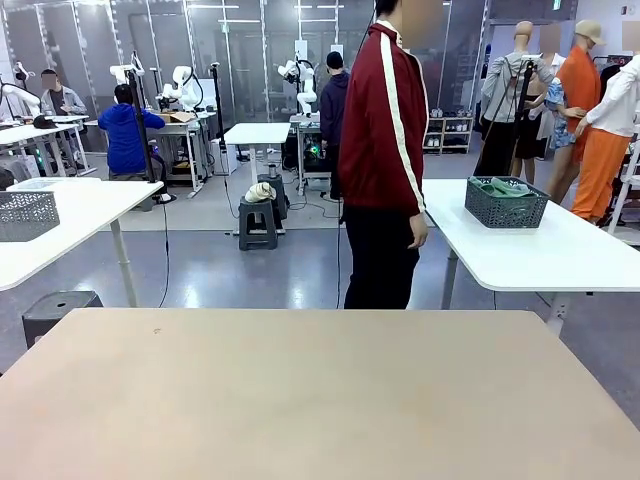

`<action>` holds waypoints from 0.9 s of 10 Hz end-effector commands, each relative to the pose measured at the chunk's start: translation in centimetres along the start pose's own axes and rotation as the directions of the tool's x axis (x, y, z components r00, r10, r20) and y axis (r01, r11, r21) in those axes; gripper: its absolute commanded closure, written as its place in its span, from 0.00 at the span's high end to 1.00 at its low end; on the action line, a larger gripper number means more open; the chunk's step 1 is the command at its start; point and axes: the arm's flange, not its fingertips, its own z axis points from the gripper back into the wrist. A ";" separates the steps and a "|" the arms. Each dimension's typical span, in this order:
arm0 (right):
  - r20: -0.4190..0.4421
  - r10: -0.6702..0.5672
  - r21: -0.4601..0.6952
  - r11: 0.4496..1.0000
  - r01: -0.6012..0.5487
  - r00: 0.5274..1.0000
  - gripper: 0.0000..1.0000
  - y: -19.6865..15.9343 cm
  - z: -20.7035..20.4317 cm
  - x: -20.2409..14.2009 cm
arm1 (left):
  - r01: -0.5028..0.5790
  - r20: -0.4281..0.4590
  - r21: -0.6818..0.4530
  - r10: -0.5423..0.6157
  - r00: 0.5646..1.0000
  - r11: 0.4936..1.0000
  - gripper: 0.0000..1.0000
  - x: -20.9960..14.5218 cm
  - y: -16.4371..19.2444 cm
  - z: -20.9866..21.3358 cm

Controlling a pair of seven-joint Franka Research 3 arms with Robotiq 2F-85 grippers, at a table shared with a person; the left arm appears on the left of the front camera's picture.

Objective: Fold the towels and place them in the basket.
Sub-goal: When a person lays out a Towel with hook on the table, fold it in half twice.

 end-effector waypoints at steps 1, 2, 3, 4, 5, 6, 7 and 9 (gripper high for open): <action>-0.004 -0.033 -0.005 0.999 0.033 0.999 1.00 1.5 1.5 0.0 | 0.033 -0.013 0.018 -0.033 0.999 0.999 1.00 -0.5 -1.1 2.6; 0.002 -0.019 -0.010 1.000 0.020 1.000 1.00 2.1 2.3 -0.1 | 0.046 -0.002 0.023 -0.046 0.999 0.999 1.00 -0.6 -1.6 3.7; 0.008 -0.011 -0.015 1.000 0.011 1.000 1.00 2.6 3.0 -0.1 | 0.058 0.012 0.029 -0.058 0.998 0.998 1.00 -0.5 -1.9 4.7; 0.011 -0.002 -0.013 1.000 0.002 1.000 1.00 2.9 3.6 -0.1 | 0.063 0.023 0.040 -0.064 0.998 0.997 1.00 -0.4 -2.0 5.4; 0.006 -0.004 -0.011 1.000 0.004 1.000 1.00 3.2 4.0 -0.2 | 0.069 0.030 0.054 -0.071 0.997 0.996 1.00 -0.3 -2.2 6.2; 0.002 0.001 -0.012 1.000 -0.001 1.000 1.00 3.4 4.0 -0.3 | 0.078 0.037 0.058 -0.081 0.996 0.995 1.00 -0.3 -2.4 6.6; -0.006 0.005 -0.008 1.000 -0.005 1.000 1.00 3.5 4.0 -0.4 | 0.087 0.041 0.062 -0.090 0.995 0.994 1.00 -0.3 -2.6 7.1; -0.012 0.021 -0.008 1.000 -0.021 1.000 1.00 3.6 4.0 -0.3 | 0.097 0.039 0.072 -0.100 0.994 0.993 1.00 -0.3 -2.9 7.5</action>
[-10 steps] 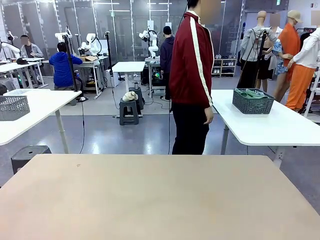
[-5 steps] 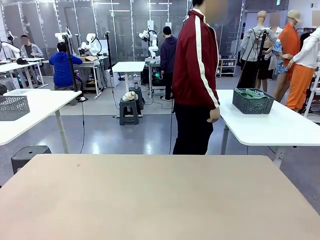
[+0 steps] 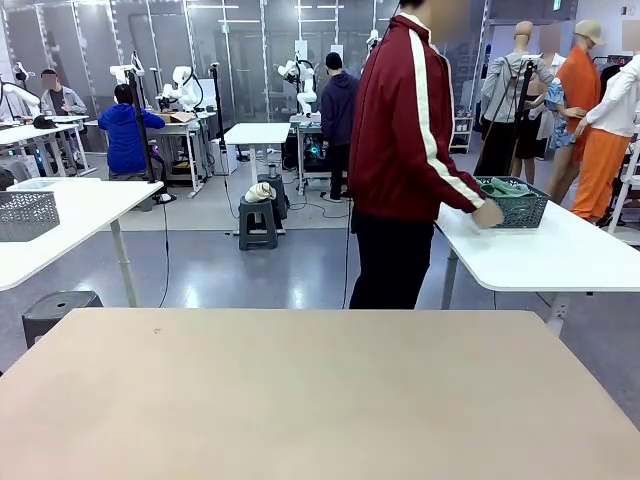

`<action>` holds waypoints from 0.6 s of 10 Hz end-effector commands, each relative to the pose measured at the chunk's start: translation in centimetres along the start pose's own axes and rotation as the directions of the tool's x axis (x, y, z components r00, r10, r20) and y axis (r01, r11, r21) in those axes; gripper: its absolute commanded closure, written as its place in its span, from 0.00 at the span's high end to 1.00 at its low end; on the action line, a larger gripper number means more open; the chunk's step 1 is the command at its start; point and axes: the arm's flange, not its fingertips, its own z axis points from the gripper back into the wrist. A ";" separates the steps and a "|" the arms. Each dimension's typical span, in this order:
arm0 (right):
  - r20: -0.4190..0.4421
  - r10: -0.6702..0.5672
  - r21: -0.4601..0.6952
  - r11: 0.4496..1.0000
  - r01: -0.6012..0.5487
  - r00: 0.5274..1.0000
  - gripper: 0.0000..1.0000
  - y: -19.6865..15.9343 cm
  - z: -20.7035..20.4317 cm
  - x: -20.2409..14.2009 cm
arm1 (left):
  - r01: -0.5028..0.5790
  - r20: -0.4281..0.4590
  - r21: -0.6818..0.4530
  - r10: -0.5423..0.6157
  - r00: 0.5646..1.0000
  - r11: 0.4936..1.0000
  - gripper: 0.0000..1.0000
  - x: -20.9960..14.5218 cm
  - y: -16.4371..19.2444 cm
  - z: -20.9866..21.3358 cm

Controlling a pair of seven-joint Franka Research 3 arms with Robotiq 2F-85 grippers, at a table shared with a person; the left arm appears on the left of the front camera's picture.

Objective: Fold the towels and place them in the basket.
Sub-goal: When a person lays out a Towel with hook on the table, fold it in half twice.

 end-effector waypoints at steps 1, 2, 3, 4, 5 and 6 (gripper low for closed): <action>0.003 0.010 0.014 1.000 -0.010 1.000 1.00 1.1 1.0 -0.1 | 0.032 -0.033 0.008 -0.032 0.999 0.999 1.00 0.0 -0.3 0.5; 0.000 0.000 0.000 1.000 0.000 1.000 1.00 0.0 0.0 0.0 | 0.000 0.000 0.000 0.000 1.000 1.000 1.00 0.0 0.0 0.0; 0.000 0.000 0.000 1.000 0.000 1.000 1.00 0.0 0.0 0.0 | 0.000 0.000 0.000 0.000 1.000 1.000 1.00 0.0 0.0 0.0; 0.000 0.000 0.000 1.000 0.000 1.000 1.00 0.0 0.0 0.0 | 0.000 0.000 0.000 0.000 1.000 1.000 1.00 0.0 0.0 0.0; 0.000 0.000 0.000 1.000 0.000 1.000 1.00 0.0 0.0 0.0 | 0.000 0.000 0.000 0.000 1.000 1.000 1.00 0.0 0.0 0.0; 0.000 0.000 0.000 1.000 0.000 1.000 1.00 0.0 0.0 0.0 | 0.000 0.000 0.000 0.000 1.000 1.000 1.00 0.0 0.0 0.0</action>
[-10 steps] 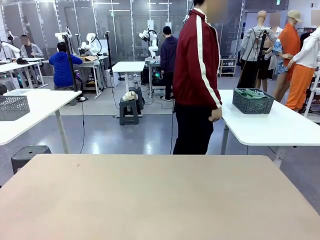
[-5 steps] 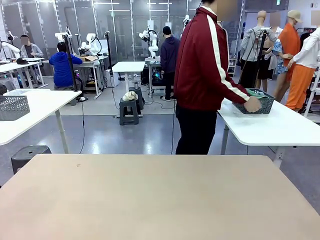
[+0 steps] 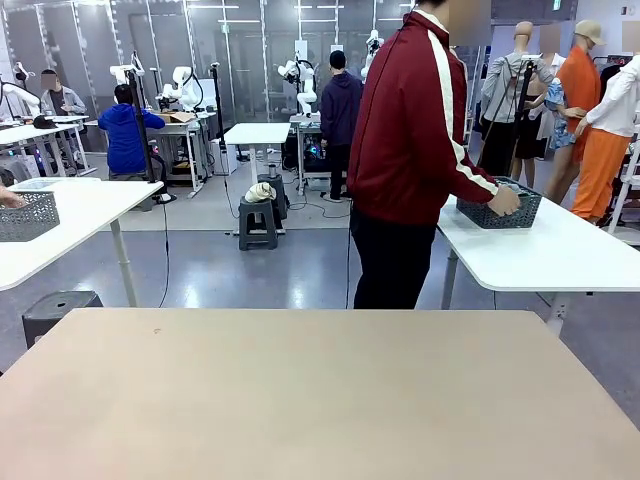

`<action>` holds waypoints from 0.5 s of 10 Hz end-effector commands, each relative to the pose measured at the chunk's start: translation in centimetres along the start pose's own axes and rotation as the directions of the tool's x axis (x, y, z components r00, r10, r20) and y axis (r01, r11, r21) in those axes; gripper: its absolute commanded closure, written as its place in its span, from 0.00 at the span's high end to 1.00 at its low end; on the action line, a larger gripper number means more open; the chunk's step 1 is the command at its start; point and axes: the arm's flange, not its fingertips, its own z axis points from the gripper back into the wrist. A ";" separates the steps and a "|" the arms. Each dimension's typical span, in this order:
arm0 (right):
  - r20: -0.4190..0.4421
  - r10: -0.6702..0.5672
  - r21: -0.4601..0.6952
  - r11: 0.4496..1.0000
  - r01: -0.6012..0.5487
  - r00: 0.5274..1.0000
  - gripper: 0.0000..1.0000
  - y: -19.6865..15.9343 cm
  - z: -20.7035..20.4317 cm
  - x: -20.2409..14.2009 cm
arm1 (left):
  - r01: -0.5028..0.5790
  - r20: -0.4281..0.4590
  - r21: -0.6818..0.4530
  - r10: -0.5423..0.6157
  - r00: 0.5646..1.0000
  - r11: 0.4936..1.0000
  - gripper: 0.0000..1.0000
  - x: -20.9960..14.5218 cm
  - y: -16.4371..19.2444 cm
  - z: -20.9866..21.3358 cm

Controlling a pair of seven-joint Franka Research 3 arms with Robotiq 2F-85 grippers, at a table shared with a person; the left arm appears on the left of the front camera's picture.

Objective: Fold the towels and place them in the basket.
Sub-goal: When a person lays out a Towel with hook on the table, fold it in half twice.

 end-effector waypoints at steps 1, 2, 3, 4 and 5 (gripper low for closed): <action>0.009 0.001 -0.006 1.000 -0.001 1.000 1.00 0.2 0.6 -0.2 | 0.000 0.000 0.000 0.000 1.000 1.000 1.00 0.1 0.0 0.0; 0.009 0.001 -0.006 1.000 -0.001 1.000 1.00 0.2 0.6 -0.2 | 0.000 0.000 0.000 0.000 1.000 1.000 1.00 0.1 0.0 0.0; 0.009 0.001 -0.006 1.000 -0.001 1.000 1.00 0.2 0.6 -0.2 | 0.000 0.000 0.000 0.000 1.000 1.000 1.00 0.1 0.0 0.0; 0.009 0.001 -0.006 1.000 -0.001 1.000 1.00 0.2 0.6 -0.2 | 0.000 0.000 0.000 0.000 1.000 1.000 1.00 0.1 0.0 0.0; 0.009 0.001 -0.006 1.000 -0.001 1.000 1.00 0.2 0.6 -0.2 | 0.000 0.000 0.000 0.000 1.000 1.000 1.00 0.1 0.0 0.0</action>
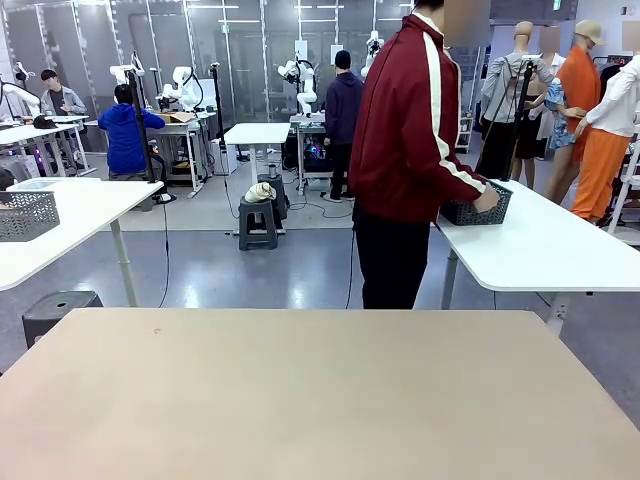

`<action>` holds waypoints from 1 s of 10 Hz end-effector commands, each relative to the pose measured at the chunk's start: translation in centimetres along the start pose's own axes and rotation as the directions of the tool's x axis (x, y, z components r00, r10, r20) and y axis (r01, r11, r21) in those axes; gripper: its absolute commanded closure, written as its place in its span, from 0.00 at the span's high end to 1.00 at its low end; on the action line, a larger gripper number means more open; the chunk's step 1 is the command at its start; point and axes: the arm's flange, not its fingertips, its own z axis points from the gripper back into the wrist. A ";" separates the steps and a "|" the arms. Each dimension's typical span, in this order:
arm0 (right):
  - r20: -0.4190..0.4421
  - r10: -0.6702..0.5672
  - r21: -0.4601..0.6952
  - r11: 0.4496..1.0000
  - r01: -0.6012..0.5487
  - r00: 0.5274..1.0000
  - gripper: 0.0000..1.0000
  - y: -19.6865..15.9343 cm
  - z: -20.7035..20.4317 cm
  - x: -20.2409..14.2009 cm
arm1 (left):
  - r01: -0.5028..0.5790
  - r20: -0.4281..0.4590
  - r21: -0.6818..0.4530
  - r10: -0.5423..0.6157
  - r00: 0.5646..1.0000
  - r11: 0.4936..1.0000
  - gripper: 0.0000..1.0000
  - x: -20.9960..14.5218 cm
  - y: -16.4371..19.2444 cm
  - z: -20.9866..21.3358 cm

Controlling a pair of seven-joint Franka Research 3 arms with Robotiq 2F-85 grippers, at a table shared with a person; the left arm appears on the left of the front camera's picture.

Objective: Fold the towels and place them in the basket.
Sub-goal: When a person lays out a Towel with hook on the table, fold it in half twice.

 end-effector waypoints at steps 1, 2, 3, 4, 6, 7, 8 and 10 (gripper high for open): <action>0.009 0.001 -0.006 1.000 -0.001 1.000 1.00 0.2 0.6 -0.2 | 0.000 0.000 0.000 0.000 1.000 1.000 1.00 0.1 0.0 0.0; 0.009 0.001 -0.006 1.000 -0.001 1.000 1.00 0.2 0.6 -0.2 | 0.000 0.000 0.000 0.000 1.000 1.000 1.00 0.1 0.0 0.0; 0.009 0.001 -0.006 1.000 -0.001 1.000 1.00 0.2 0.6 -0.2 | 0.000 0.000 0.000 0.000 1.000 1.000 1.00 0.1 0.0 0.0; 0.009 0.001 -0.006 1.000 -0.001 1.000 1.00 0.2 0.6 -0.2 | 0.000 0.000 0.000 0.000 1.000 1.000 1.00 0.1 0.0 0.0; 0.009 0.001 -0.006 1.000 -0.001 1.000 1.00 0.2 0.6 -0.2 | 0.000 0.000 0.000 0.000 1.000 1.000 1.00 0.1 0.0 0.0; 0.009 0.001 -0.006 1.000 -0.001 1.000 1.00 0.2 0.6 -0.2 | 0.000 0.000 0.000 0.000 1.000 1.000 1.00 0.1 0.0 0.0; 0.009 0.001 -0.006 1.000 -0.001 1.000 1.00 0.2 0.6 -0.2 | 0.000 0.000 0.000 0.000 1.000 1.000 1.00 0.1 0.0 0.0; 0.009 0.001 -0.006 1.000 -0.001 1.000 1.00 0.2 0.6 -0.2 | 0.000 0.000 0.000 0.000 1.000 1.000 1.00 0.1 0.0 0.0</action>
